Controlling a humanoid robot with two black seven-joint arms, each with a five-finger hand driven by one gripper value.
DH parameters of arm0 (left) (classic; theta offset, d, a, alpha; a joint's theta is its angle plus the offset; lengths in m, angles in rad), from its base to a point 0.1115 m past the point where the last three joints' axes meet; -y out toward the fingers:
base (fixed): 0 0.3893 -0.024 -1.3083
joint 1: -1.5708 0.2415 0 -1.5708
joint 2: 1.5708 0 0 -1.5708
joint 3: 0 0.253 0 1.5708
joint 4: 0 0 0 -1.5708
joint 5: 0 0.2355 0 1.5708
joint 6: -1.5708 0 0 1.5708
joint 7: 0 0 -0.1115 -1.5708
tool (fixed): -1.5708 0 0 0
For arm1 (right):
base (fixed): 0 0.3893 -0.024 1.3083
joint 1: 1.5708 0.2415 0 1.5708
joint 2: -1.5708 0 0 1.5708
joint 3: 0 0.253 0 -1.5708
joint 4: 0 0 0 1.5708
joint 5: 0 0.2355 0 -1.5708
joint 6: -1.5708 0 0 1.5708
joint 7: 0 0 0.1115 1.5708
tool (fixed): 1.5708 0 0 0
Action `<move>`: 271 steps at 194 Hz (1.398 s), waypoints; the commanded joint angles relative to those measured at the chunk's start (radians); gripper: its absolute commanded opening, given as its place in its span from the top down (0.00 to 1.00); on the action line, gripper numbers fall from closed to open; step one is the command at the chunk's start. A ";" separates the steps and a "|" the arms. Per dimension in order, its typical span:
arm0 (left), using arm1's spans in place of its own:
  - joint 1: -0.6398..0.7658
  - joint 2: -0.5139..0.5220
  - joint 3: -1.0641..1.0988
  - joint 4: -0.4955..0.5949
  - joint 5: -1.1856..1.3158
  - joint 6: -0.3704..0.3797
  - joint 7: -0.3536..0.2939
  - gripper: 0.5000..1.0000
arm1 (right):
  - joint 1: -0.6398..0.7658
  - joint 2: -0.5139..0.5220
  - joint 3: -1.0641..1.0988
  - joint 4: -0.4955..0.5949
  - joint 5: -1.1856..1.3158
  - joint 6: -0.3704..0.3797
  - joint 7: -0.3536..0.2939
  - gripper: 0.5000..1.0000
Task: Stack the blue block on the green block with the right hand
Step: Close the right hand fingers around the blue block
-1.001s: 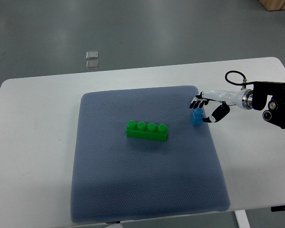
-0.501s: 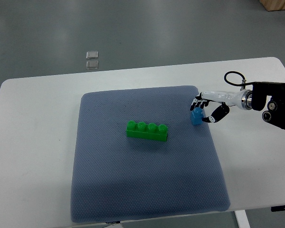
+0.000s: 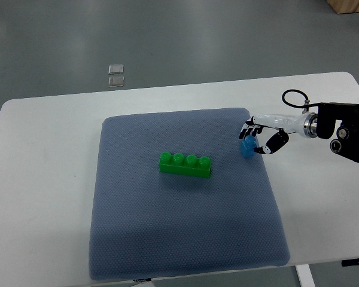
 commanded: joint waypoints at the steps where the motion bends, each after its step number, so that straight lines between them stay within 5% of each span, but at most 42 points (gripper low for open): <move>1: 0.000 0.000 0.000 0.000 0.000 0.000 -0.001 0.00 | 0.002 0.001 0.000 0.000 -0.002 0.000 0.000 0.61; 154: 0.000 0.000 0.000 0.000 0.000 0.000 -0.001 0.00 | 0.003 0.007 -0.006 0.000 -0.035 0.000 0.002 0.70; 271: 0.000 0.000 0.000 0.000 0.000 0.000 -0.001 0.00 | 0.010 0.006 -0.008 0.000 -0.057 -0.002 0.014 0.98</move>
